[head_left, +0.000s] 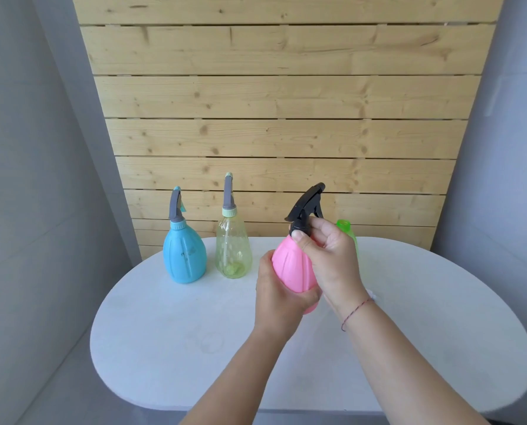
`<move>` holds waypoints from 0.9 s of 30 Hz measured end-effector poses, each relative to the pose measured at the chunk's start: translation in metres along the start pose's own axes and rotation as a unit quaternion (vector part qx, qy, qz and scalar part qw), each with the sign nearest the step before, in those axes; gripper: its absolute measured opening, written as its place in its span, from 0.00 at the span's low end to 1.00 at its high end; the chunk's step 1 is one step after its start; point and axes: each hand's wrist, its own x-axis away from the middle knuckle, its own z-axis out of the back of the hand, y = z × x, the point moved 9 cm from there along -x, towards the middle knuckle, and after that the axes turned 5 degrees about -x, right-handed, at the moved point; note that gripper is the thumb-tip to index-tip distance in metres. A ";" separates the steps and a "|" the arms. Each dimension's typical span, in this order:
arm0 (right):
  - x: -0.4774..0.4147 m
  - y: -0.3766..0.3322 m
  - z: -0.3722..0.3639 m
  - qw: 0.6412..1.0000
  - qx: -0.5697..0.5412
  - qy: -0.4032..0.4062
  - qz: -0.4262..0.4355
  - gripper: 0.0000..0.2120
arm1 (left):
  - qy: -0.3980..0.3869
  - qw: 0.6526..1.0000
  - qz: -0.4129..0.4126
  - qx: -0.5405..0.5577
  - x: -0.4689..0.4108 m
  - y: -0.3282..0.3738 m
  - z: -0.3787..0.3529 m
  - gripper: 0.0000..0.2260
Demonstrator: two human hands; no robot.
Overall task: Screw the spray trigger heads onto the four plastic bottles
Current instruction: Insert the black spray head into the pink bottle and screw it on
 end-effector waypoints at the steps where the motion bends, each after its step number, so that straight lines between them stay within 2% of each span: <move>1: 0.000 0.001 -0.001 1.000 -0.001 0.006 0.003 0.15 | 0.006 1.000 0.002 -0.004 0.000 0.000 0.001 0.37; 5: -0.001 0.007 -0.004 1.000 0.003 0.009 0.006 0.15 | 0.016 1.000 0.007 -0.020 -0.002 -0.002 0.004 0.38; 8: 0.000 0.017 -0.008 1.000 0.011 -0.019 -0.017 0.16 | 0.029 0.999 0.024 -0.025 -0.006 -0.007 0.008 0.40; 13: 0.010 0.058 -0.014 0.992 0.027 -0.047 -0.117 0.24 | 0.045 0.997 0.062 0.008 -0.018 -0.023 0.018 0.37; 20: -0.004 0.083 -0.014 0.986 0.043 -0.049 -0.156 0.21 | 0.015 0.998 0.060 -0.011 -0.036 -0.033 0.003 0.40; 24: -0.025 0.101 -0.017 0.983 0.060 -0.067 -0.162 0.23 | 0.023 0.998 0.058 -0.001 -0.056 -0.045 -0.006 0.35; 27: -0.034 0.120 -0.019 0.978 0.046 -0.078 -0.187 0.22 | 0.047 0.997 0.048 -0.033 -0.066 -0.049 -0.007 0.37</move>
